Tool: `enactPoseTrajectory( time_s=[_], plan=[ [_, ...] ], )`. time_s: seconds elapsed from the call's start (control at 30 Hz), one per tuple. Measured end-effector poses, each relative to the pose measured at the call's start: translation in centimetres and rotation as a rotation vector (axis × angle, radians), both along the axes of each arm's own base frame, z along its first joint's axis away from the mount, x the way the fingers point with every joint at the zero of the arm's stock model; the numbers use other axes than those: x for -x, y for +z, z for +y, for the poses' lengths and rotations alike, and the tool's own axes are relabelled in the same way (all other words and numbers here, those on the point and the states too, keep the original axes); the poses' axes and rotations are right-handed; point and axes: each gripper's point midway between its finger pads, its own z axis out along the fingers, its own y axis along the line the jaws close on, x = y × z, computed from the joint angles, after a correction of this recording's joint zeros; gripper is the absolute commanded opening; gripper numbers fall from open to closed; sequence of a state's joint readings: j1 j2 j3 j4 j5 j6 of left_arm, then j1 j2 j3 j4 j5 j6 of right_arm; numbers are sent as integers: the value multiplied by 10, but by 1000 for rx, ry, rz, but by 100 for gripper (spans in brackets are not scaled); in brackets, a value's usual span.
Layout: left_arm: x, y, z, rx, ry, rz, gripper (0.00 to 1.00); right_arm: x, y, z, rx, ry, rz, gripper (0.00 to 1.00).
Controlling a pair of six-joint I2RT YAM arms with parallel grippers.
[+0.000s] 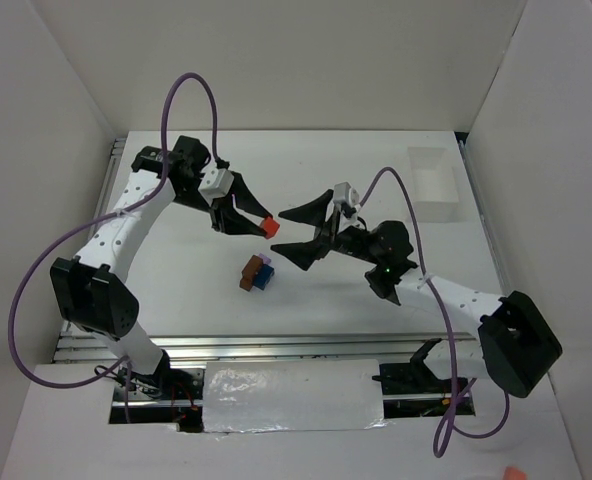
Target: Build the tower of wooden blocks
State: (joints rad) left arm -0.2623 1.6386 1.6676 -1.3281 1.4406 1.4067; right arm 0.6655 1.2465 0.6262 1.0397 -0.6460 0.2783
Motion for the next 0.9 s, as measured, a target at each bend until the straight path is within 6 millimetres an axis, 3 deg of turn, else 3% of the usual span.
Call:
enactPoseTrajectory(
  time_s=[0.17, 0.4, 0.7, 0.8, 0.9],
  plan=[
    [2, 1, -1, 1, -4, -2, 0, 1, 10, 15, -16, 24, -30, 83],
    [2, 2, 0, 2, -5, -6, 0, -5, 0, 24, 11, -14, -17, 75],
    [2, 2, 1, 3, -2, -3, 0, -14, -3, 26, 36, -67, -31, 38],
    [1, 2, 3, 3, 5, -3, 0, -15, -4, 28, 39, -67, -29, 30],
    [0, 2, 4, 4, 8, -3, 6, -16, -3, 28, 41, -68, -31, 4]
  ],
)
